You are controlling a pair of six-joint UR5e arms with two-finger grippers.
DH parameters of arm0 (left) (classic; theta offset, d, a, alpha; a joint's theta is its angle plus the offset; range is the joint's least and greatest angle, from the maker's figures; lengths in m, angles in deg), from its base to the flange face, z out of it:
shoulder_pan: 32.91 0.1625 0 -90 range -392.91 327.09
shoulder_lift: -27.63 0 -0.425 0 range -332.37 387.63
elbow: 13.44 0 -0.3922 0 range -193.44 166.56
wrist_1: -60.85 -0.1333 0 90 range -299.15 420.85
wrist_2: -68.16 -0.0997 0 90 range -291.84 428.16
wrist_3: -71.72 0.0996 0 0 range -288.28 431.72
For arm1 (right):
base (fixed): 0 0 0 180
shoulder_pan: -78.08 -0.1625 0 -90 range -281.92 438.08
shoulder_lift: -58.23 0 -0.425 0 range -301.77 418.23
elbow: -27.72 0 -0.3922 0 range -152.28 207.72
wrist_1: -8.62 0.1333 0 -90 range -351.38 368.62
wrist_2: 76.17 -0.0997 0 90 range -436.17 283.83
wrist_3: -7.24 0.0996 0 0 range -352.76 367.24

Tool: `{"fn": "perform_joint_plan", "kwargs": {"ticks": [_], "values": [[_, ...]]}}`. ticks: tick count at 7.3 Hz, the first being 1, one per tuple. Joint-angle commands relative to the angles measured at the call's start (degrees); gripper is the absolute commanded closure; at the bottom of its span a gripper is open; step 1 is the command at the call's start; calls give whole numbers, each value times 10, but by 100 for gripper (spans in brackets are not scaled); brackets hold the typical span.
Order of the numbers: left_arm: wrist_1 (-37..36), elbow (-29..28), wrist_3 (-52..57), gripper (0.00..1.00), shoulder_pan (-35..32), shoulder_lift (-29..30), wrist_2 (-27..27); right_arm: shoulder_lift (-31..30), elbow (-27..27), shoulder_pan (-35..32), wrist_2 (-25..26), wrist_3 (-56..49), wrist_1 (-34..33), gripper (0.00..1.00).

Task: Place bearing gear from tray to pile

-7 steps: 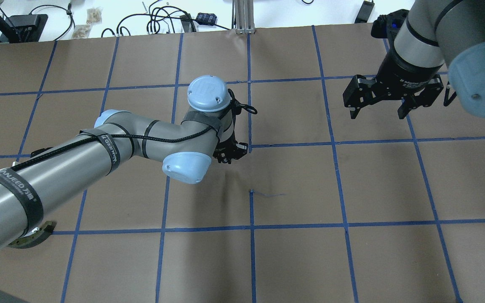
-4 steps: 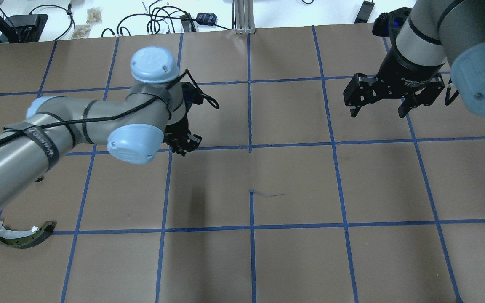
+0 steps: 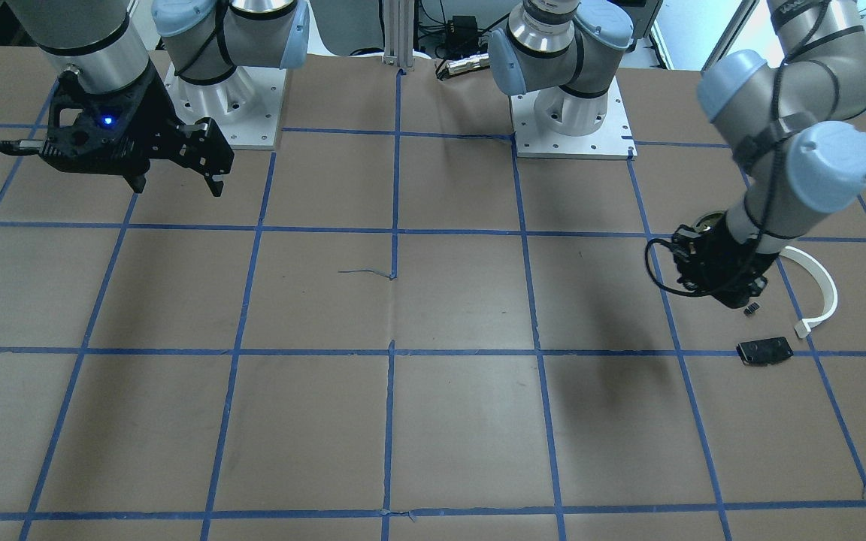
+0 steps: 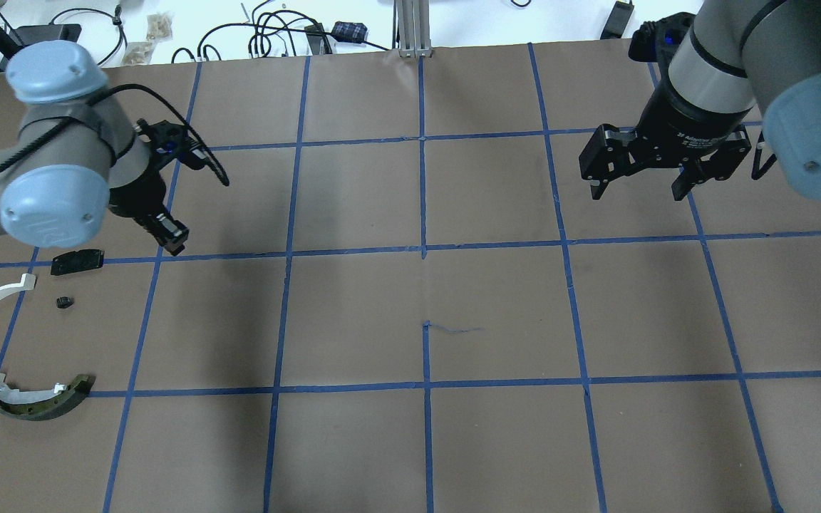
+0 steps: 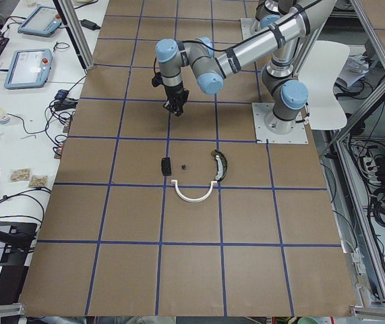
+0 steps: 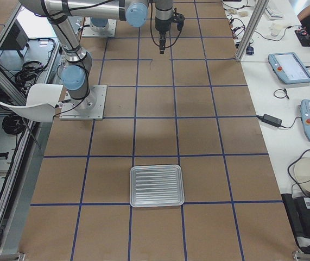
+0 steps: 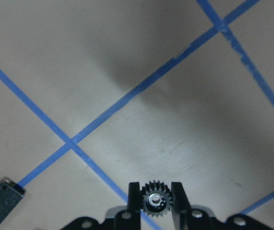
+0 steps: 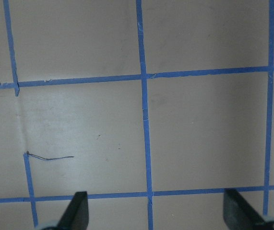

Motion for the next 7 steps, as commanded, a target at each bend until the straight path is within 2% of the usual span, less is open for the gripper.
{"fn": "perform_joint_plan", "kwargs": {"ticks": [1, 3, 4, 6, 7], "values": [[-49, -3, 117, 100, 95, 33, 45, -6, 0, -1, 0, 0, 0, 0], [-86, -4, 158, 100, 102, 56, 36, -7, 0, 4, 0, -1, 0, 0], [-98, -3, 152, 100, 102, 75, -3, -8, 1, 3, 0, 0, 0, 0], [-109, -2, 152, 100, 115, 91, -23, -8, 5, -1, 0, 0, 0, 0], [-108, 1, 152, 93, 143, 99, -20, -8, 6, -1, 0, 0, 1, 0]]}}
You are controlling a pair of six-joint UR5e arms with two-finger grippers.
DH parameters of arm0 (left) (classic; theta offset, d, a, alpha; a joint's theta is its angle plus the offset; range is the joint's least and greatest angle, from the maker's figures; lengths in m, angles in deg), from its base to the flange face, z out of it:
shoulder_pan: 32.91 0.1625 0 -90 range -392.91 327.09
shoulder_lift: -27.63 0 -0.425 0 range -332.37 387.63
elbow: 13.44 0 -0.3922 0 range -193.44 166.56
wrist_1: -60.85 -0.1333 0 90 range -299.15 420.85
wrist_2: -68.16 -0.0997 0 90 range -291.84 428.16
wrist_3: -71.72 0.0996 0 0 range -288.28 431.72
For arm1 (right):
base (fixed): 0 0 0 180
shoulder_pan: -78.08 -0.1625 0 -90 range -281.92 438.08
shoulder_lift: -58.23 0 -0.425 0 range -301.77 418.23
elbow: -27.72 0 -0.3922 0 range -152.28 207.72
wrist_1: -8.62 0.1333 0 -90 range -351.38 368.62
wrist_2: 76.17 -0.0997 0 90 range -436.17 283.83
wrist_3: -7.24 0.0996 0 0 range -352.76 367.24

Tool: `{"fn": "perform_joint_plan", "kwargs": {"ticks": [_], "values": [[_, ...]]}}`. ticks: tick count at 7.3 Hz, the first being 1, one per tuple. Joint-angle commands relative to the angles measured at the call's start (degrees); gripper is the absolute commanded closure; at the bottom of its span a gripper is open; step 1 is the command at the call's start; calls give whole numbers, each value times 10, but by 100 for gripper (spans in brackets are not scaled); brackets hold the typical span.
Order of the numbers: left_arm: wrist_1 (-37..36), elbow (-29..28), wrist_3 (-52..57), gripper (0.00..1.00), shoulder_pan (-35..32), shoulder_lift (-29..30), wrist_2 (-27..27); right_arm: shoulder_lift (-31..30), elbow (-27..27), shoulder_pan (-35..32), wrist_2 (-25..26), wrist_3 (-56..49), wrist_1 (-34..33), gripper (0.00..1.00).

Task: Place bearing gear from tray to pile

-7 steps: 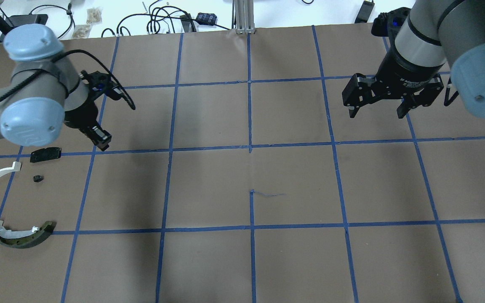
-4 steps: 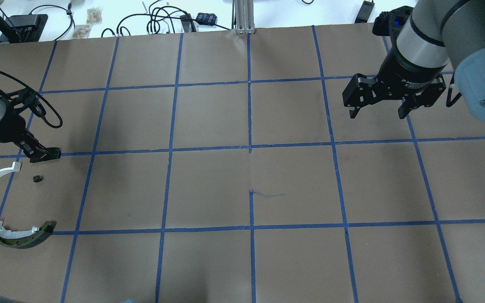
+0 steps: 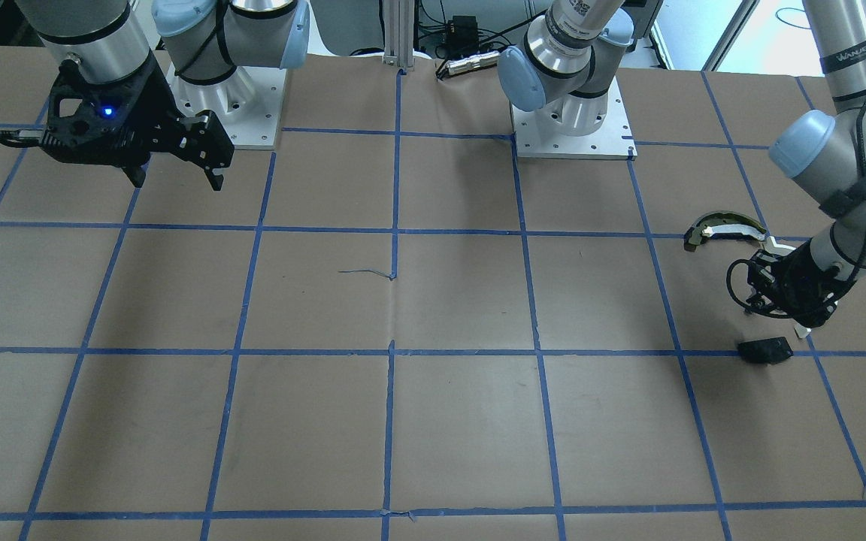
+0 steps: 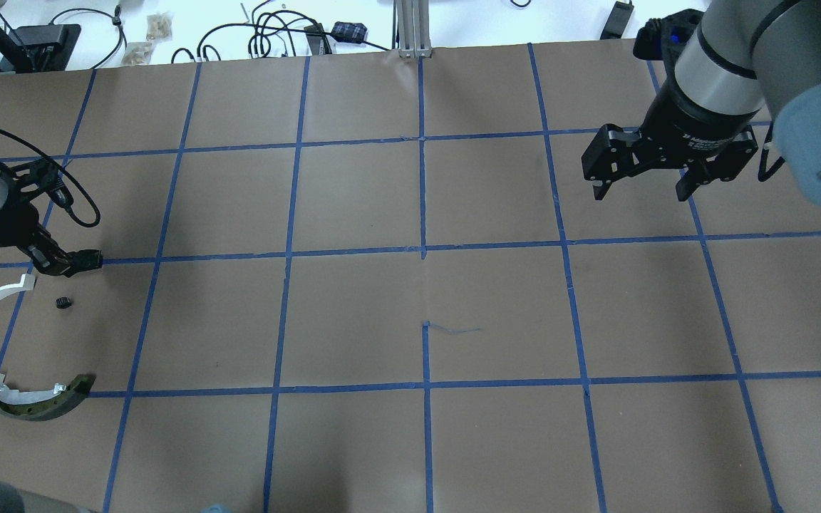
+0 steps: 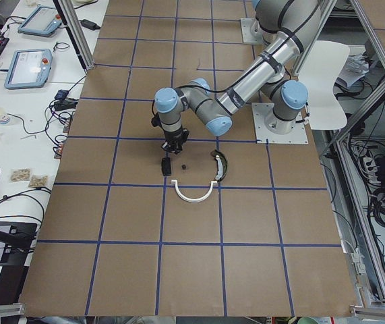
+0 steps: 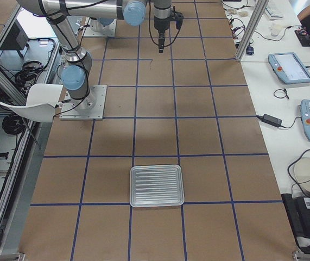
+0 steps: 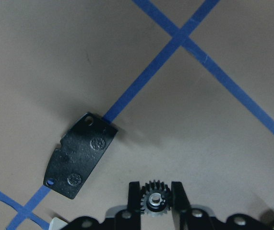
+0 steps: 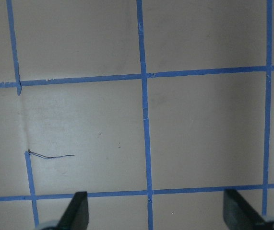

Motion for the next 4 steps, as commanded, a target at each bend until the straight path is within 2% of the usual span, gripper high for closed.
{"fn": "perform_joint_plan", "kwargs": {"ticks": [1, 2, 3, 4], "values": [[3, 2, 0, 85, 32, 13, -2, 0, 2, 0, 0, 0, 0, 0], [7, 1, -4, 52, 30, 11, -4, 0, 1, 0, 1, 0, 0, 0], [7, 0, -4, 44, 30, 12, -5, 0, 2, 0, 2, 0, 0, 0], [7, -1, -4, 41, 28, 5, -6, 0, 2, 0, 1, 0, 0, 0]]}}
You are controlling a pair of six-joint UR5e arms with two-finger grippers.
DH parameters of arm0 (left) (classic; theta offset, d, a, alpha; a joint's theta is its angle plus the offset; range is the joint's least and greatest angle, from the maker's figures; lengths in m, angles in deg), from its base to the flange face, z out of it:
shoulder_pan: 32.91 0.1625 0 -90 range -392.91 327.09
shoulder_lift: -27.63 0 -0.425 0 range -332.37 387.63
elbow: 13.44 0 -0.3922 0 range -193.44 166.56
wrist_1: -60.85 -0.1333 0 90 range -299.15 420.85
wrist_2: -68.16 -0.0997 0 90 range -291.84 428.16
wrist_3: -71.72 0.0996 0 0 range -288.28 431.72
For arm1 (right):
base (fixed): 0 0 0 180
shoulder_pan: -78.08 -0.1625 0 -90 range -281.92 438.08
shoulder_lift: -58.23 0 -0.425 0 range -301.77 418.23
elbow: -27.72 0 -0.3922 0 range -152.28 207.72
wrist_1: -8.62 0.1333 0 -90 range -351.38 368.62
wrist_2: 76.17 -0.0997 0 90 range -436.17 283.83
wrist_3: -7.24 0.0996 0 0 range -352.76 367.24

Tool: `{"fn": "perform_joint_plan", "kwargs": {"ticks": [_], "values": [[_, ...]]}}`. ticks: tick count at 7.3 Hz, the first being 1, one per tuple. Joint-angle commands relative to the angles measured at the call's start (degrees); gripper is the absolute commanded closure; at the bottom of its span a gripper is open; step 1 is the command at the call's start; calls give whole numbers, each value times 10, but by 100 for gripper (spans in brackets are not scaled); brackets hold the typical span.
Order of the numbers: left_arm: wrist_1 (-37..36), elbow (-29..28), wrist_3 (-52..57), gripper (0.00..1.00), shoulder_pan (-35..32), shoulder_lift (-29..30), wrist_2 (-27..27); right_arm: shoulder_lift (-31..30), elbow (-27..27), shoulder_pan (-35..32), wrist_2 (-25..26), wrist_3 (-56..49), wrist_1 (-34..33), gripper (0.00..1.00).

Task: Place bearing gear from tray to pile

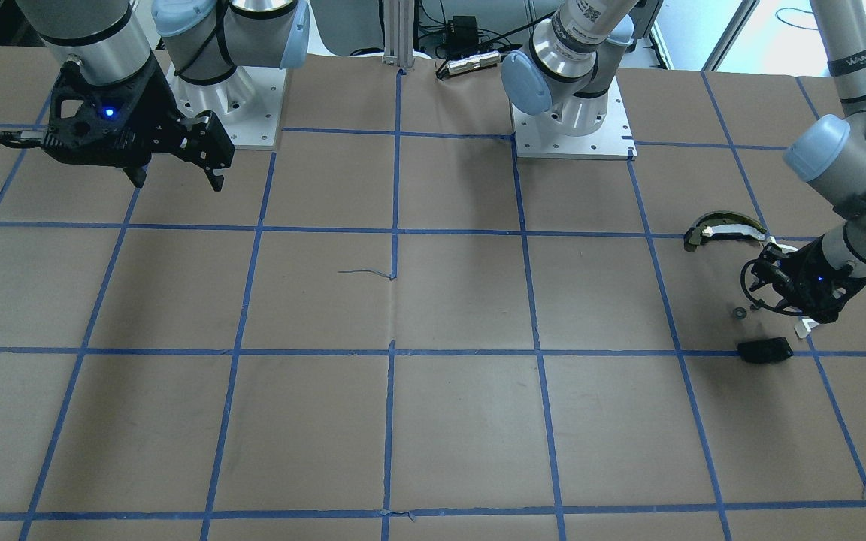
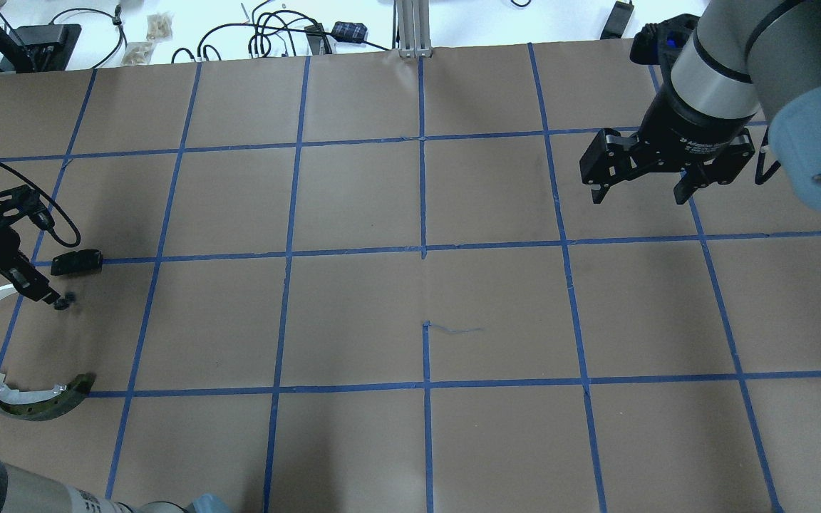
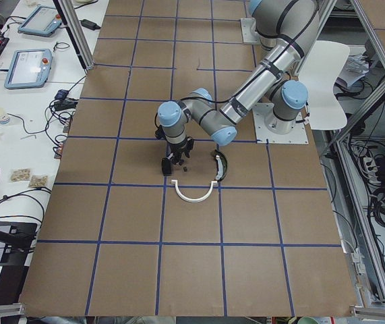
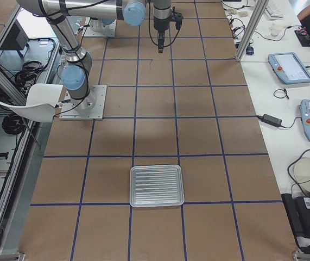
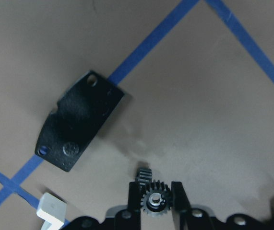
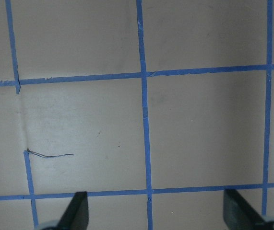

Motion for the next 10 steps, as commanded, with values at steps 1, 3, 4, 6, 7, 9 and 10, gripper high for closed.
{"fn": "perform_joint_plan", "kwargs": {"ticks": [1, 3, 4, 6, 7, 9, 10], "values": [[15, -4, -1, 41, -7, -11, -3, 0, 0, 0, 1, 0, 1, 0], [57, -19, -22, 41, -20, -30, -3, 0, 0, 1, 4, -1, 1, 0], [111, -49, -64, 41, -45, -48, -3, 0, 0, 2, 4, 0, 1, 0], [229, -143, -225, 41, -152, -93, 1, -1, 0, 3, -2, -1, 1, 0], [232, -165, -345, 33, -193, -104, 2, -2, 0, 4, -2, -2, 1, 0], [233, -176, -523, 21, -286, -132, 1, -7, 0, 5, -4, -4, 22, 0], [252, -188, -598, 14, -324, -157, 4, -7, -1, 5, -5, -5, 41, 0]]}}
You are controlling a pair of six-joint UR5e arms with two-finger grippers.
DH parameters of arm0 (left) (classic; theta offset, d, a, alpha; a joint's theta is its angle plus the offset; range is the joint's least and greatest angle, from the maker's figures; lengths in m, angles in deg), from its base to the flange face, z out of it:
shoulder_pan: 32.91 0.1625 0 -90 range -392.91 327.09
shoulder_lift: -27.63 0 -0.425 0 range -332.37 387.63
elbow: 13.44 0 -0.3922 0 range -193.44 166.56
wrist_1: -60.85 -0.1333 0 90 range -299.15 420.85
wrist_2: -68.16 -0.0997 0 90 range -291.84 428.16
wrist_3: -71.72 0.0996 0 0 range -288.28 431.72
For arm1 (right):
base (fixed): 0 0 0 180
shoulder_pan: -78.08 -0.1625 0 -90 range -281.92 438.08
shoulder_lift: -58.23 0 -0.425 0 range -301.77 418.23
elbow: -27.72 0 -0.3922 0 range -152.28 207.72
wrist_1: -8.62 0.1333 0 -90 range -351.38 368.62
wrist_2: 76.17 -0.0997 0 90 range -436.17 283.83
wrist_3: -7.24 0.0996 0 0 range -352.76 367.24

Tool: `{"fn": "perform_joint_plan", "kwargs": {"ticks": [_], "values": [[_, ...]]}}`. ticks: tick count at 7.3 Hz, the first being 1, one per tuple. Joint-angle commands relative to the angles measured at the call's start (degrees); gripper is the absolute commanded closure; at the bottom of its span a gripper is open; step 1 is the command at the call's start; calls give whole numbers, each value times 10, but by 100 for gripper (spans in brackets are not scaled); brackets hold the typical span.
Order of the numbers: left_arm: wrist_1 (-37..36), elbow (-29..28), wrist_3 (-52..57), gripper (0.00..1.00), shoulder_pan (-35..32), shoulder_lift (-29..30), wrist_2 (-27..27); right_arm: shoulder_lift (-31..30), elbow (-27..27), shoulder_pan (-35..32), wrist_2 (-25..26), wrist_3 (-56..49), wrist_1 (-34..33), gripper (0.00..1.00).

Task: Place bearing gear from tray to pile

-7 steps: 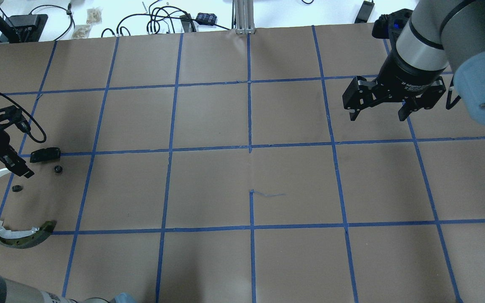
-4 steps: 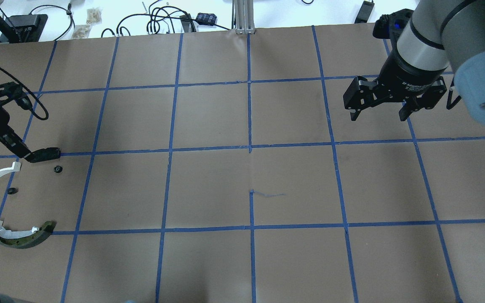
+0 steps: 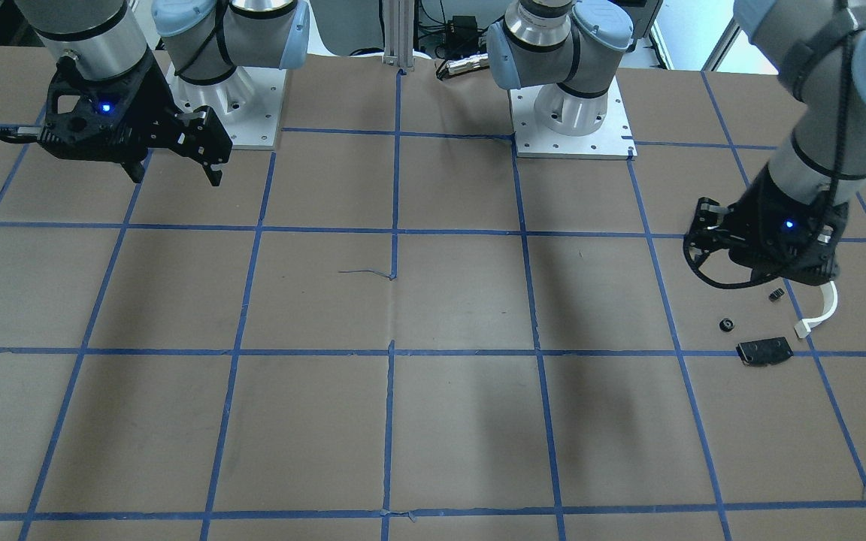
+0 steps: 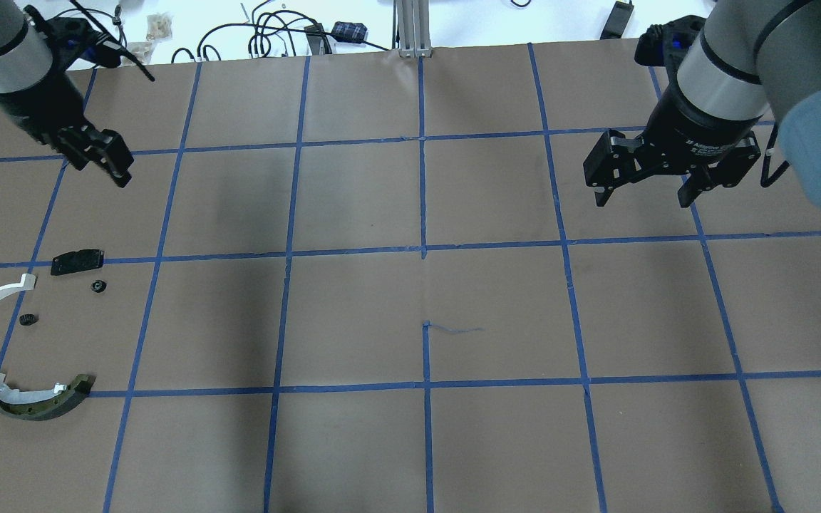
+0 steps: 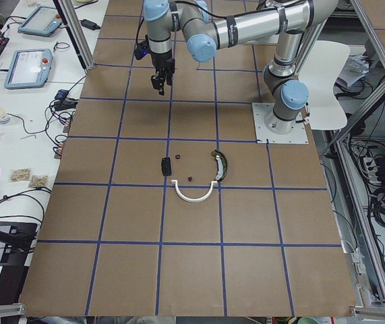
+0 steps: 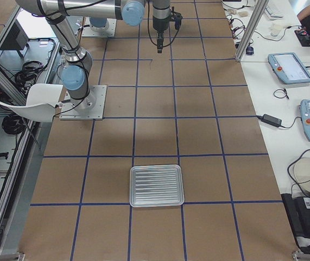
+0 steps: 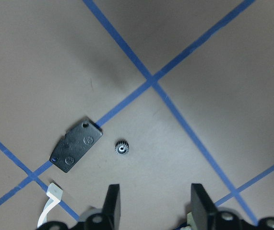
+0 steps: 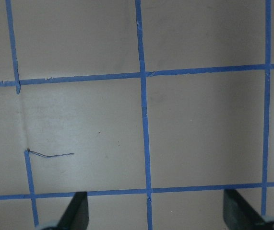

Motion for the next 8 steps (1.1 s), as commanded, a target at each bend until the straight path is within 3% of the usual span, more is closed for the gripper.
{"fn": "perform_joint_plan", "kwargs": {"ticks": [1, 2, 4, 6, 7, 8], "values": [[27, -29, -174, 3, -73, -52, 17, 0, -1, -1, -1, -1, 22, 0], [40, -32, -219, 0, -74, -66, 23, -1, -1, -1, -2, -1, 21, 0], [125, -30, -240, 0, -115, -101, 102, 3, -9, -1, -3, -1, 18, 0], [94, -18, -242, 0, -131, -92, -27, 3, -8, -1, -2, 0, 18, 0], [82, 9, -241, 0, -110, -79, -10, 4, -10, -2, -3, 0, 17, 0], [23, 12, -242, 0, -87, -62, 61, 3, -6, -2, -1, 0, 18, 0]]}}
